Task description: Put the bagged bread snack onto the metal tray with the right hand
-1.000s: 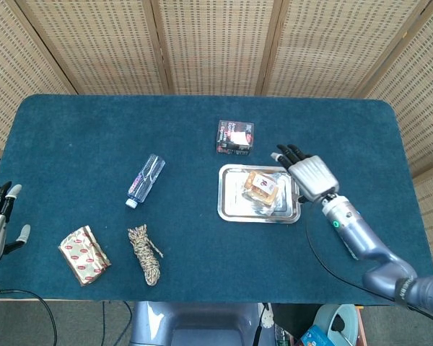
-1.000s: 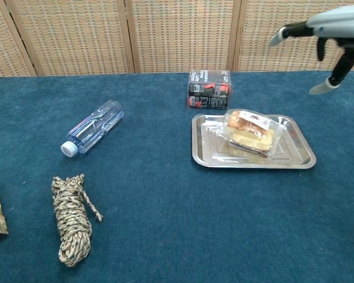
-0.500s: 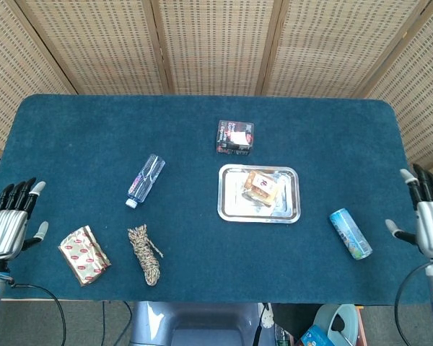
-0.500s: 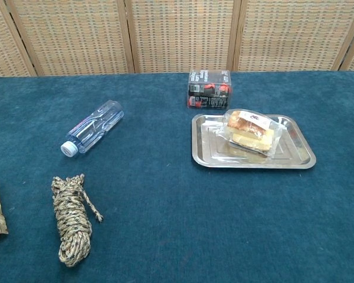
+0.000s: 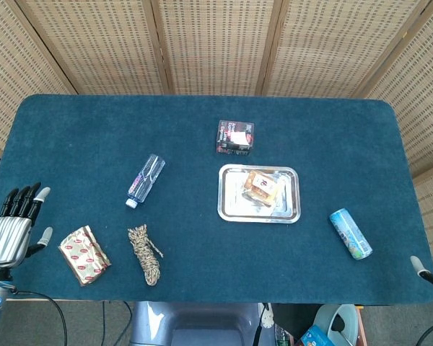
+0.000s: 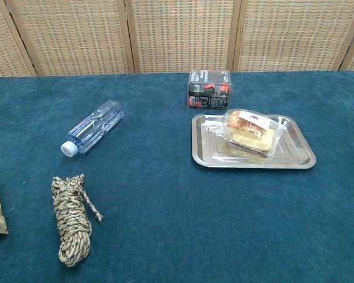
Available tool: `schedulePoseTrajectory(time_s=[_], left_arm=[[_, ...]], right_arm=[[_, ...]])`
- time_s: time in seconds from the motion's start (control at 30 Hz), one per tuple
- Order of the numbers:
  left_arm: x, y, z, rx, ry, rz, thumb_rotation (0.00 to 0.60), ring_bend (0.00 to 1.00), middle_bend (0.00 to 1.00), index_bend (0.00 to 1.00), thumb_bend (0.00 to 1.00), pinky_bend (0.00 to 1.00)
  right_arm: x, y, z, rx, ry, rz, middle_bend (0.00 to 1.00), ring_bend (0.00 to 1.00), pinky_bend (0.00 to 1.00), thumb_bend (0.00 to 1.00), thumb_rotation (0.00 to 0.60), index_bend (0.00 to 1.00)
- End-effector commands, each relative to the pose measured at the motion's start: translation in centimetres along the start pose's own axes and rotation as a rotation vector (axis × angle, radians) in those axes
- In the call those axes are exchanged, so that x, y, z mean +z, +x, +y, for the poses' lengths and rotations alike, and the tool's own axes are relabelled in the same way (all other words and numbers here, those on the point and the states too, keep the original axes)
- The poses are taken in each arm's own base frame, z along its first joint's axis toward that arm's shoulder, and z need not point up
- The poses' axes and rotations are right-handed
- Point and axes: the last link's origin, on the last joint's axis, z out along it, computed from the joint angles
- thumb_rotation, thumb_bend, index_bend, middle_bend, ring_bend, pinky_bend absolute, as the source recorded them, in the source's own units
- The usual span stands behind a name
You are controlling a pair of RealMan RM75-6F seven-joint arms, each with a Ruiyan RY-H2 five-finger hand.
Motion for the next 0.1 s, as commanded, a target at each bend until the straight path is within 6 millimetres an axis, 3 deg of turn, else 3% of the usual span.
schedulePoseTrajectory(time_s=[0.03, 0.1], left_arm=[[-0.37, -0.04, -0.02, 0.003, -0.002, 0.002, 0.591, 0.00, 0.00, 0.00, 0.41, 0.00], [-0.75, 0.04, -0.12, 0.006, 0.000, 0.010, 0.591, 0.00, 0.00, 0.00, 0.41, 0.00]], right_arm=[[-0.65, -0.21, 0.15, 0.005, 0.001, 0.003, 0.00, 0.01, 0.00, 0.22, 0.600, 0.07], [-1.32, -0.40, 0.40, 0.001, -0.002, 0.009, 0.00, 0.01, 0.00, 0.22, 0.600, 0.07]])
